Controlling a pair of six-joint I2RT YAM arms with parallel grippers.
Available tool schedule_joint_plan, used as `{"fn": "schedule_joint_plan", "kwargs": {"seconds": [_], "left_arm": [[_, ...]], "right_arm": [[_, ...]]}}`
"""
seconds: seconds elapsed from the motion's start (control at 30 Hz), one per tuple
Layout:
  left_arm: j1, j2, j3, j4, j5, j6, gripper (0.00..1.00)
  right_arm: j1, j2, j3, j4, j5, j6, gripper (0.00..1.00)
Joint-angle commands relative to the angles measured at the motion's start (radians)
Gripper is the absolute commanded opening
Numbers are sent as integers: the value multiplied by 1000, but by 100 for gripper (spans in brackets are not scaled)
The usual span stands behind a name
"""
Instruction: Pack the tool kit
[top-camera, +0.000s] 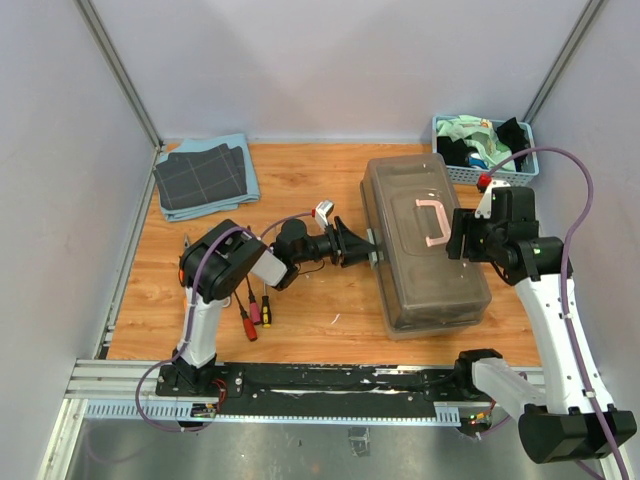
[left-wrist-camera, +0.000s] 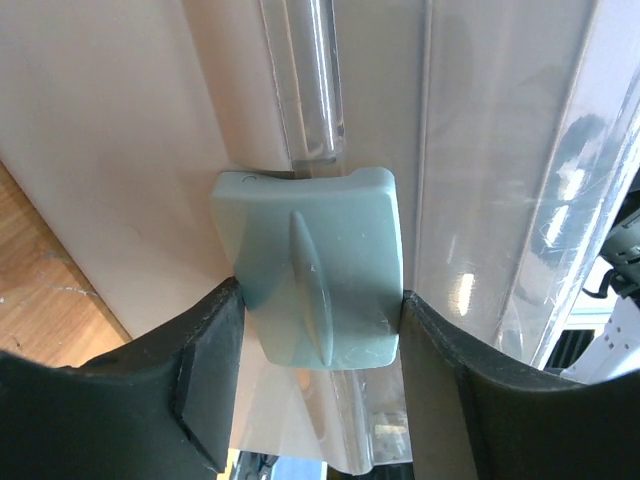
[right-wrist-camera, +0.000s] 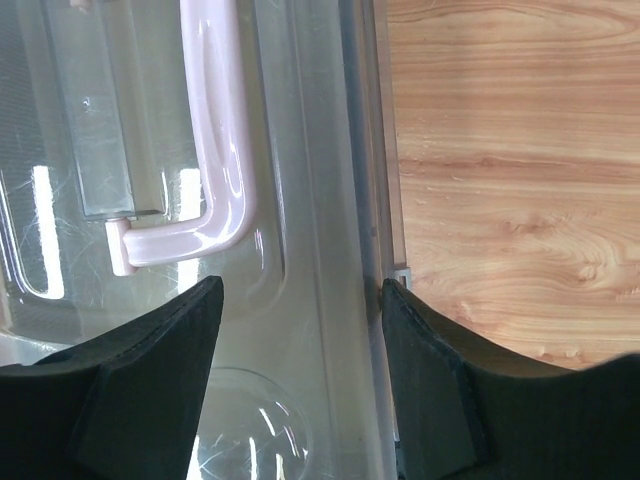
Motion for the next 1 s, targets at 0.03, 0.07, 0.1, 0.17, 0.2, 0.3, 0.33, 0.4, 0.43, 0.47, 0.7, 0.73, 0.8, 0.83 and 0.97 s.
{"fn": "schedule_joint_plan", "kwargs": {"seconds": [0.03, 0.07, 0.1, 0.17, 0.2, 0.3, 0.33, 0.4, 0.43, 0.47, 0.7, 0.73, 0.8, 0.83, 0.97], "left_arm": [[-29, -48, 58, 43, -2, 65, 11], [-29, -54, 57, 35, 0, 70, 5], [-29, -58, 56, 27, 1, 77, 1], [-29, -72, 57, -2, 7, 93, 0], [-27, -85, 59, -25, 12, 106, 0], [-23, -124, 69, -143, 15, 159, 0], [-22, -138, 73, -199, 14, 182, 0], [-20, -167, 78, -317, 1, 230, 0], [-18, -180, 84, -380, -4, 248, 0], [-19, -193, 89, -433, -10, 270, 0], [-17, -258, 171, -871, -77, 413, 0], [-18, -261, 185, -917, -85, 426, 0], [-16, -270, 211, -996, -105, 444, 0], [-15, -276, 215, -1011, -105, 442, 0], [7, -316, 169, -928, -58, 374, 0]], "right_arm": [[17, 49, -54, -173, -138, -42, 63], [16, 50, -53, -171, -139, -42, 62], [17, 52, -53, -168, -140, -42, 62], [16, 52, -55, -163, -144, -41, 62], [17, 53, -56, -160, -145, -40, 62], [17, 51, -56, -157, -144, -37, 62], [17, 51, -57, -156, -144, -37, 62], [17, 50, -59, -153, -145, -37, 62], [17, 49, -61, -150, -143, -36, 62], [16, 50, -62, -147, -144, -35, 62], [17, 58, -63, -130, -141, -26, 62], [16, 62, -61, -130, -140, -27, 62], [17, 63, -58, -128, -135, -28, 62], [17, 62, -57, -127, -134, -28, 62], [16, 56, -60, -129, -128, -28, 62]]}}
